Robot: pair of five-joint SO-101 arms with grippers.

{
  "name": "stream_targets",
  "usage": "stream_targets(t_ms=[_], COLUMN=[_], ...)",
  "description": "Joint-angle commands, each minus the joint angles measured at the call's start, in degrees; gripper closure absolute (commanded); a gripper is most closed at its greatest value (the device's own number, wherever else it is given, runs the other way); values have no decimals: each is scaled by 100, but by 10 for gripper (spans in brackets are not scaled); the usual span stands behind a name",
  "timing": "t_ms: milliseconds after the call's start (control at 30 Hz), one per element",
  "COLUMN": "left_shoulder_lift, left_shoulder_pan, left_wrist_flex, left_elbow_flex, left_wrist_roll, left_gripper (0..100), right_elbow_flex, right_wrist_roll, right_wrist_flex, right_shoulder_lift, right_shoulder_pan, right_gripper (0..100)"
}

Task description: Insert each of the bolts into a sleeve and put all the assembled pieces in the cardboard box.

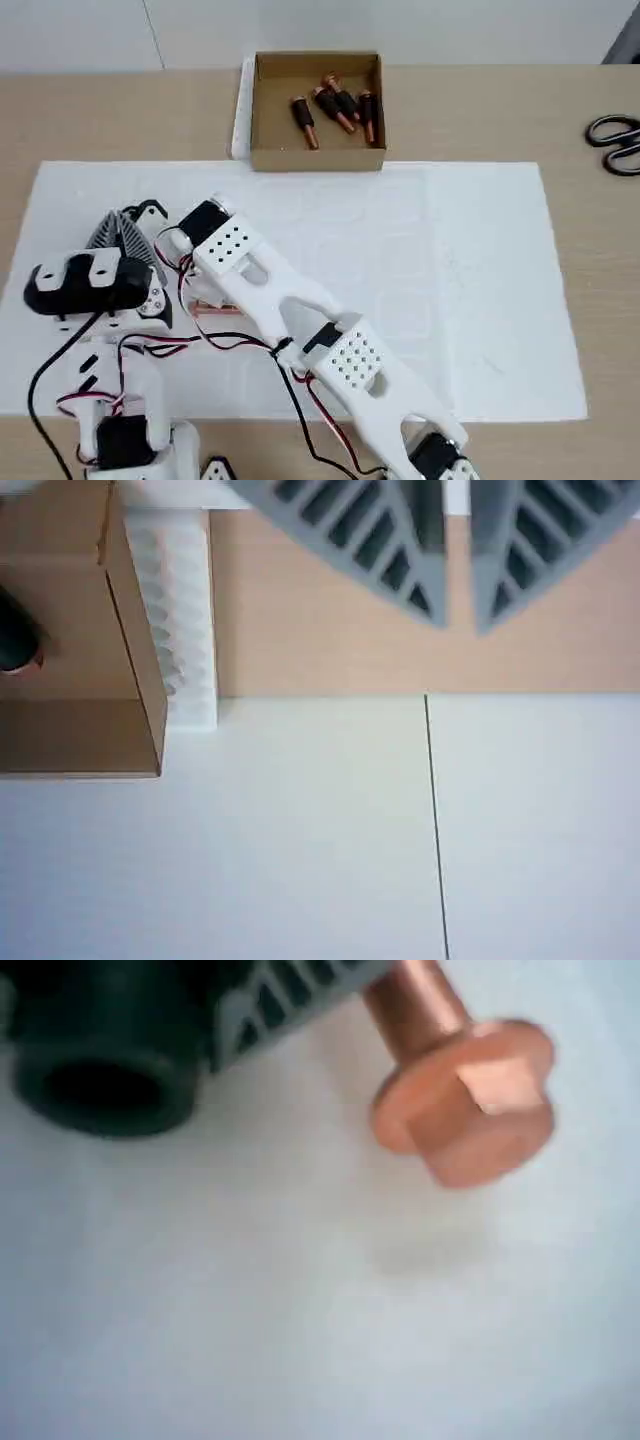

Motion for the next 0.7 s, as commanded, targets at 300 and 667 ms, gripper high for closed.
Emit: stream_targets(t_ms=[300,667], left_shoulder_lift=[-53,-35], left_shoulder_pan=[-18,26], left_wrist_flex=[-114,105], left_elbow_flex=[-66,-66], left_wrist_roll=[53,53], left_gripper=[994,994], right_elbow_flex=[-308,281], right_wrist_roll=[-35,-352], right_wrist_flex=[418,497], right_shoulder_lift=[-866,-2387], right_shoulder_pan=[848,1657], right_gripper=[995,995])
